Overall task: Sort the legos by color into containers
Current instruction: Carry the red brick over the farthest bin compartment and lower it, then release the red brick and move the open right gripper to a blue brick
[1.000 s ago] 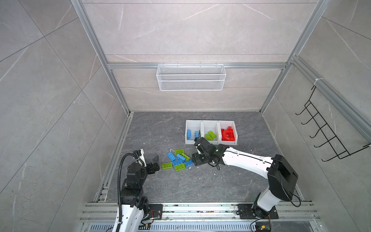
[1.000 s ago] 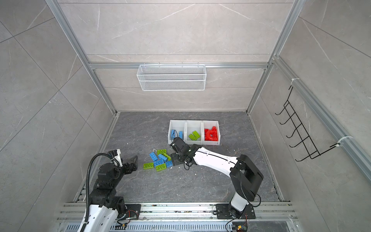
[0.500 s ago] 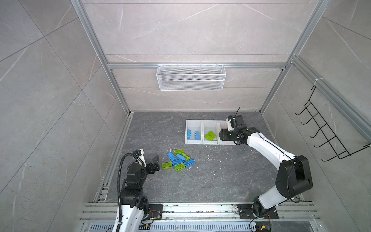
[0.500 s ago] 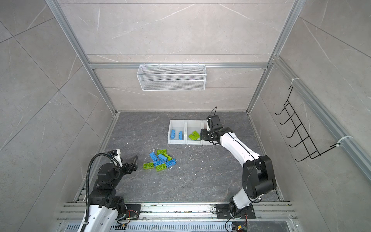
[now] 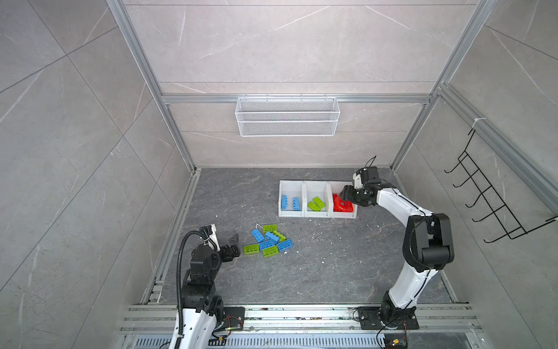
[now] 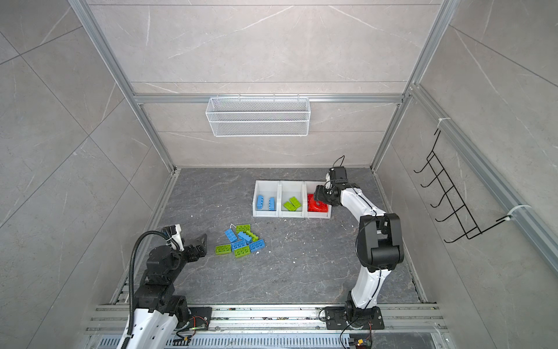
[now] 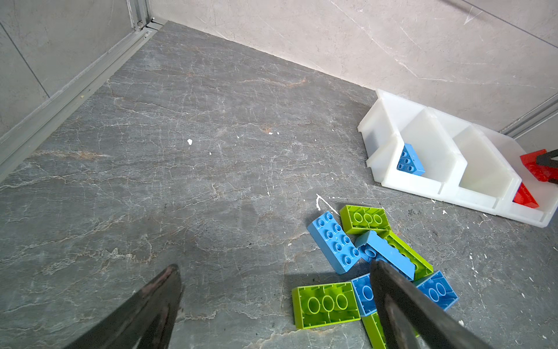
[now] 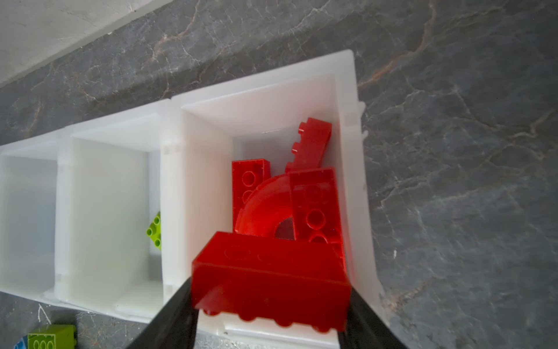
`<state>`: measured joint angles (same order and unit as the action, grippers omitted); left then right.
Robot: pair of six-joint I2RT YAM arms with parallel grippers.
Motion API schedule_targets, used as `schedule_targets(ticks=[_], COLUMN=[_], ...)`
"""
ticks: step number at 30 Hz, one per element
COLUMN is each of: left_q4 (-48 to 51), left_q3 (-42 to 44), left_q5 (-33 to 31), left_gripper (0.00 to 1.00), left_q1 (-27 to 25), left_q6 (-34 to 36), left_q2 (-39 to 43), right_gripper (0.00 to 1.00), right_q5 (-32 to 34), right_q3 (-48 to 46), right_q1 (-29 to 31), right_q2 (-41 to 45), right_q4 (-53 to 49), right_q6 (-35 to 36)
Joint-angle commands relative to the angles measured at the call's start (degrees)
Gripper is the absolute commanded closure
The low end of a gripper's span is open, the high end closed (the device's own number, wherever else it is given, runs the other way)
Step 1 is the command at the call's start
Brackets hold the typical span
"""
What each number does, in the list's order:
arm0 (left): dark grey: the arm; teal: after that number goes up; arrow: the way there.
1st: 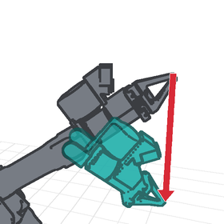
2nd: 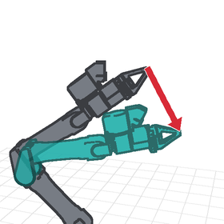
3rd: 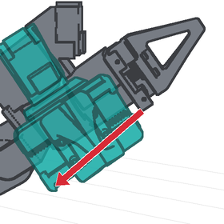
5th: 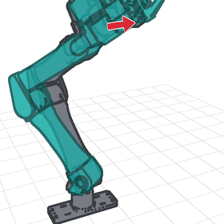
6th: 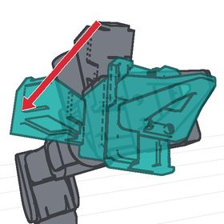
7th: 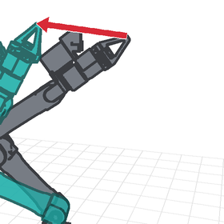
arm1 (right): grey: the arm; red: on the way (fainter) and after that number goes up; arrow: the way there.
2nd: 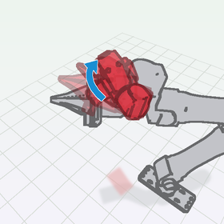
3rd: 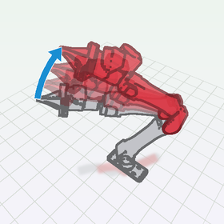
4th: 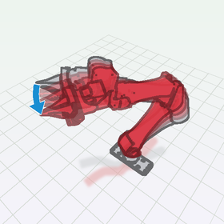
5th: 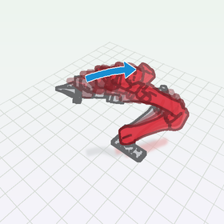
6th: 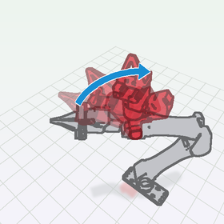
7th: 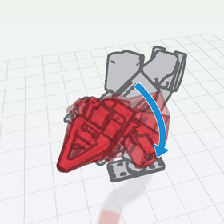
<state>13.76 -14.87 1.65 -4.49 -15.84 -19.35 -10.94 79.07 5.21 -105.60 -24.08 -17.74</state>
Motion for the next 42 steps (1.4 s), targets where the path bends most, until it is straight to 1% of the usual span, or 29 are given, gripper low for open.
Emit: schedule_targets(ticks=[1,3,6,8,14,17,19,20,24,27,30,32,34,37,42], left_q4=[-0.7,-0.6,-0.5,-0.5,-0.4,-0.5,-0.5,-0.5,-0.5,-0.5,-0.5,-0.5,-0.5,-0.4,-0.2], left_q3=[-1.2,-1.3,-1.2,-1.2,-1.2,-1.2,-1.2,-1.2,-1.2,-1.2,-1.2,-1.1,-1.2,-1.1,-1.0], left_q5=[0.1,0.0,-0.1,-0.1,-0.1,-0.1,-0.1,-0.1,-0.2,-0.2,-0.2,-0.1,-0.2,-0.2,-0.3], left_gripper=[0.0,0.0,0.0,0.0,0.0,0.0,0.0,0.0,0.0,0.0,0.0,0.0,0.0,0.0,0.0], left_q1=[0.0,0.0,0.0,0.0,0.1,0.0,0.0,0.0,0.0,0.0,0.0,0.0,0.0,0.0,0.1], left_q6=[-0.2,-0.3,-0.4,-0.4,-0.3,-0.3,-0.4,-0.4,-0.3,-0.4,-0.3,-0.4,-0.4,-0.4,-0.5], left_q2=[0.5,0.6,0.8,0.9,0.9,0.9,0.9,1.0,1.0,1.0,1.0,0.9,0.9,1.1,1.6], right_gripper=[0.43,0.37,0.26,0.22,0.22,0.26,0.28,0.29,0.3,0.42,0.43,0.4,0.37,0.36,0.37], right_q5=[-1.8,-2.3,-2.2,-2.0,-3.0,-6.9,-8.9,-8.8,-4.2,-4.5,-5.2,-3.8,-3.3,-0.2,4.8], right_q3=[2.8,3.6,4.6,4.9,4.1,0.1,-3.7,-5.0,-9.4,-12.6,-14.5,-14.5,-14.3,-12.6,-8.1], right_q1=[0.0,-0.3,-0.3,-0.5,-0.6,0.4,3.3,5.2,16.4,23.6,30.1,34.2,37.4,40.8,43.3], right_q2=[-1.6,-2.1,-2.0,-1.4,2.0,6.3,9.9,11.2,14.3,13.7,11.8,9.7,7.8,4.8,-0.2], right_q4=[0.8,0.2,-0.8,-1.6,-3.8,-1.9,-0.2,-0.4,-1.7,-0.2,2.5,3.0,4.1,3.3,-1.4], right_q6=[0.5,0.5,0.9,1.4,2.9,2.3,2.2,2.9,3.2,0.5,-2.5,-4.4,-5.6,-5.3,-3.1])
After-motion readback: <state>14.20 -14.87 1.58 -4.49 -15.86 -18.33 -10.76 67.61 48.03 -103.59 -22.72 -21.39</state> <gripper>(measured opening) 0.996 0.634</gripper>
